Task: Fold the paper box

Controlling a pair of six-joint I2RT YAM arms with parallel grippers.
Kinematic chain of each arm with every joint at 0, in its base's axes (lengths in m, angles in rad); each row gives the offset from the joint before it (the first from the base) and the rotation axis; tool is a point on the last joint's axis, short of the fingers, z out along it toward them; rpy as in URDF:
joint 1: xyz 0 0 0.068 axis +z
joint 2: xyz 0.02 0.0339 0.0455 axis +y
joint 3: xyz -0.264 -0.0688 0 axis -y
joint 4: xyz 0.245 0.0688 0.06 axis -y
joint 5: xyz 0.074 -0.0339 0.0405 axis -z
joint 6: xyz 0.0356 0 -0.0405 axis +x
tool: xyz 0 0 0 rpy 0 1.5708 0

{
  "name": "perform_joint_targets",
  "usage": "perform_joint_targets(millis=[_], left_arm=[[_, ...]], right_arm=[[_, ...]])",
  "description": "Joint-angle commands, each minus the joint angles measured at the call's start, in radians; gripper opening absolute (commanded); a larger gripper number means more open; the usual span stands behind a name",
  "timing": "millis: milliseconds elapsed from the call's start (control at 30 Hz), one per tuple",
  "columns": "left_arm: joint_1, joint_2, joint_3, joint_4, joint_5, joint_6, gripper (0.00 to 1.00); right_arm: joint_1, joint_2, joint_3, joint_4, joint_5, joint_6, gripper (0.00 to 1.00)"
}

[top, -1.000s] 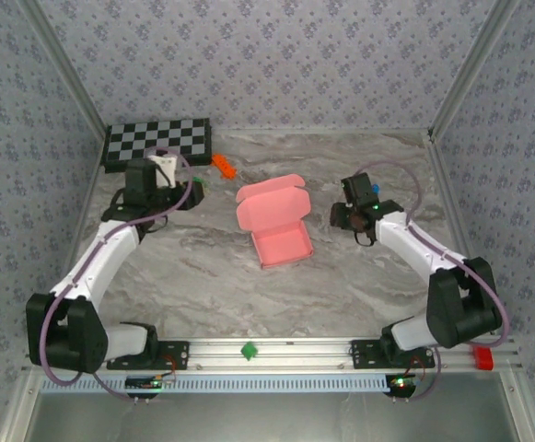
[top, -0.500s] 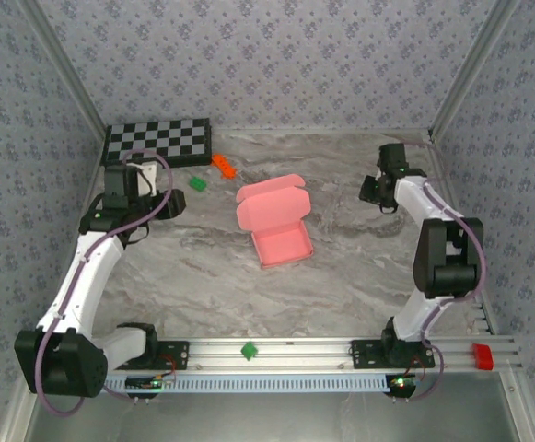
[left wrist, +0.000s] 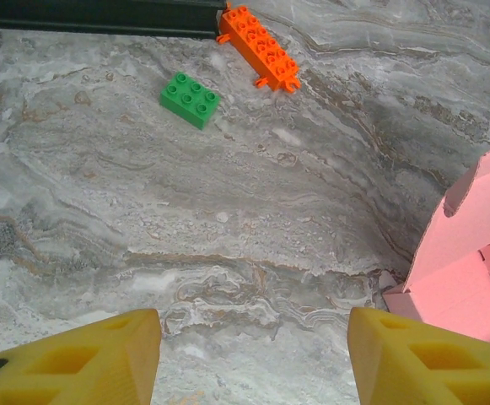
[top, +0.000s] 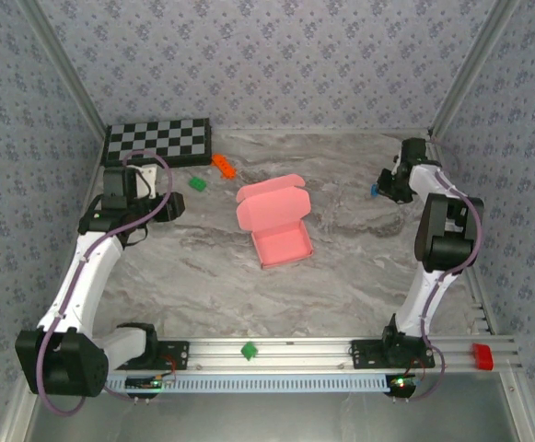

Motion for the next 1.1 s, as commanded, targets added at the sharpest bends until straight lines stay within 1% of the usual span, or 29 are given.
perform_joint_targets(millis=[0, 200, 667, 1067], left_arm=[[0.006, -0.010, -0.010, -0.018, 0.012, 0.018, 0.60], [0.008, -0.007, -0.006, -0.015, 0.044, 0.006, 0.60], [0.008, -0.014, -0.011, -0.016, 0.044, 0.005, 0.60], [0.008, -0.014, -0.012, -0.016, 0.044, 0.007, 0.60]], right_arm=[[-0.006, 0.043, 0.060, -0.045, -0.022, 0.001, 0.20], [-0.010, 0.090, 0.096, -0.065, -0.024, -0.003, 0.18], [-0.011, 0.147, 0.130, -0.083, -0.004, 0.017, 0.17], [-0.011, 0.185, 0.151, -0.076, -0.048, 0.029, 0.17]])
